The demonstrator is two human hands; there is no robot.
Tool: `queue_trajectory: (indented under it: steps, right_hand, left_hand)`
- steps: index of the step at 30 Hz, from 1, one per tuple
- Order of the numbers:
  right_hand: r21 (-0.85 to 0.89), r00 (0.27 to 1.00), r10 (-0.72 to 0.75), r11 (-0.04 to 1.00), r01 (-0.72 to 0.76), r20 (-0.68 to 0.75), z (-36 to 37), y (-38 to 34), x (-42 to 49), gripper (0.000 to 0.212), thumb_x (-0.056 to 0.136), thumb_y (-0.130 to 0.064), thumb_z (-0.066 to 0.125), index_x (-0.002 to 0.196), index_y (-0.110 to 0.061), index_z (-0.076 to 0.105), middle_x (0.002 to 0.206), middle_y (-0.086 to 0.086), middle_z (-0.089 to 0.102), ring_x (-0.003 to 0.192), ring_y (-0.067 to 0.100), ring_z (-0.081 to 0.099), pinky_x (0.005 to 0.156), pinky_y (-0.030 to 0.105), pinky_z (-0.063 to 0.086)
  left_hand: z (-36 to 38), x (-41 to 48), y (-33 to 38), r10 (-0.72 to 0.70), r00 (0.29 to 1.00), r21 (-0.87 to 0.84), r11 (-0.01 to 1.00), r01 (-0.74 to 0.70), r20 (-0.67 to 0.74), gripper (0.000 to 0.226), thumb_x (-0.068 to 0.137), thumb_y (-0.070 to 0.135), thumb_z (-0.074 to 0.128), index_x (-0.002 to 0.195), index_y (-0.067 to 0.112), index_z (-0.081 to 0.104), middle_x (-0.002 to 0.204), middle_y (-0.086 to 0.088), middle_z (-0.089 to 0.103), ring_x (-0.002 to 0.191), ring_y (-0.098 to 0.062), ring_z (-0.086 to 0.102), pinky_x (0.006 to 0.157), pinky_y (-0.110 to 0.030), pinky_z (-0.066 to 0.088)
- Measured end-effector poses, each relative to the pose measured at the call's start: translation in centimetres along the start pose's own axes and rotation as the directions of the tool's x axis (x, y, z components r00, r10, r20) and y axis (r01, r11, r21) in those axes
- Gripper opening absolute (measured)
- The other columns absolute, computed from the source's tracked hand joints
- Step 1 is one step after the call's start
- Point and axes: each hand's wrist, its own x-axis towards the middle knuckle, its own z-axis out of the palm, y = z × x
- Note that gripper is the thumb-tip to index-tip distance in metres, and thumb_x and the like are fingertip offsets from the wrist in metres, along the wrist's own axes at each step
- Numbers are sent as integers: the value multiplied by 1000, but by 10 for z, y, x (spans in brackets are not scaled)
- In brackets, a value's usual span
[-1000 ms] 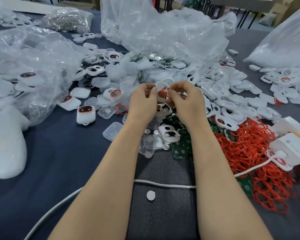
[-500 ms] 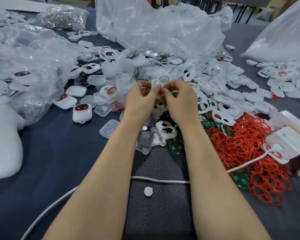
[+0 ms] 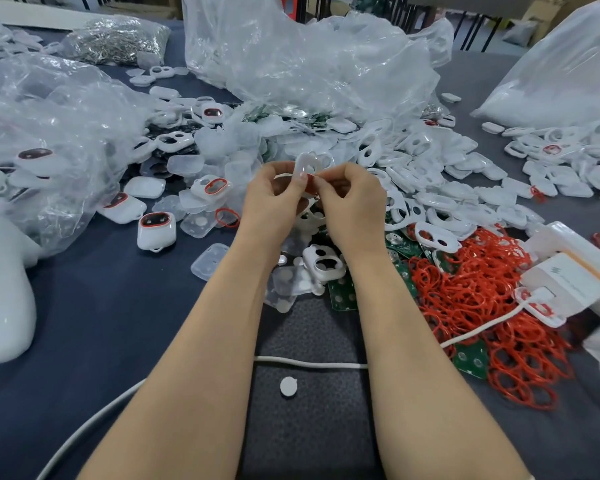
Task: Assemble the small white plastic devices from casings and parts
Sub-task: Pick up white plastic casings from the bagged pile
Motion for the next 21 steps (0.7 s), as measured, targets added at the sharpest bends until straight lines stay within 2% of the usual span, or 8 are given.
queue_trajectory:
  steps: [4, 9, 11, 13, 16, 18, 20, 21]
  right_hand:
    - [20, 1000, 17, 1000, -16, -25, 0, 1, 2, 3, 88, -11, 66, 88, -7, 66, 89, 10, 68, 82, 18, 64, 78, 31, 52]
    - [47, 1000, 8, 999, -8, -8, -2, -1, 1, 3, 89, -11, 64, 88, -8, 65, 90, 9, 67, 82, 17, 63, 78, 29, 53]
    - [172, 996, 71, 982, -79, 48, -4, -1, 2, 4, 89, -12, 65, 86, -11, 63, 85, 6, 67, 77, 14, 63, 72, 25, 52]
    - [342, 975, 171, 916, -211, 143, -6, -1, 3, 5, 90, -13, 64, 89, -10, 60, 82, 7, 65, 71, 11, 61, 62, 19, 49]
    - [480, 939, 267, 808, -341, 217, -8, -1, 5, 12, 90, -14, 64, 97, -5, 59, 75, 3, 62, 57, 4, 57, 54, 18, 47]
    - [448, 946, 268, 834, -323, 184, -6, 0, 5, 10, 90, -15, 65, 93, -8, 60, 74, 2, 63, 57, 6, 59, 56, 21, 49]
    - [281, 974, 213, 933, -226, 76, -3, 2, 4, 12, 88, -21, 68, 88, -12, 60, 77, 1, 64, 68, 14, 63, 65, 28, 53]
    - [197, 985, 168, 965, -171, 34, -2, 2, 3, 13, 87, -23, 69, 87, -13, 60, 78, -2, 63, 73, 15, 63, 69, 27, 52]
  left_hand:
    - [0, 1, 3, -86, 996, -187, 978, 88, 17, 6, 95, 10, 57, 100, 7, 58, 76, -1, 68, 69, -5, 67, 68, -16, 54]
    - [-1, 0, 6, -127, 992, -267, 955, 129, 24, 6, 95, 8, 56, 89, 8, 57, 76, -3, 68, 65, -6, 68, 65, -15, 54]
    - [-1, 0, 8, -127, 991, -307, 943, 129, 28, 9, 95, 6, 55, 87, 9, 56, 70, -1, 69, 62, -6, 67, 63, -15, 54]
    - [-2, -1, 11, -127, 991, -355, 925, 135, 44, 12, 96, 5, 54, 85, 9, 56, 64, 1, 70, 60, -6, 67, 62, -16, 54]
    - [-2, -2, 13, -137, 988, -394, 906, 156, 75, 12, 96, 5, 54, 85, 9, 56, 65, 1, 70, 61, -7, 67, 64, -16, 56]
    - [-2, -3, 12, -136, 988, -386, 909, 156, 77, 10, 95, 6, 55, 86, 10, 56, 69, -1, 70, 63, -7, 66, 63, -16, 55]
    - [-1, -2, 9, -129, 990, -348, 927, 140, 54, 9, 95, 7, 56, 87, 11, 55, 76, -3, 68, 65, -7, 66, 63, -15, 54]
    - [0, -2, 8, -119, 992, -313, 942, 123, 35, 9, 95, 8, 56, 87, 11, 55, 76, -1, 67, 67, -7, 66, 65, -15, 54]
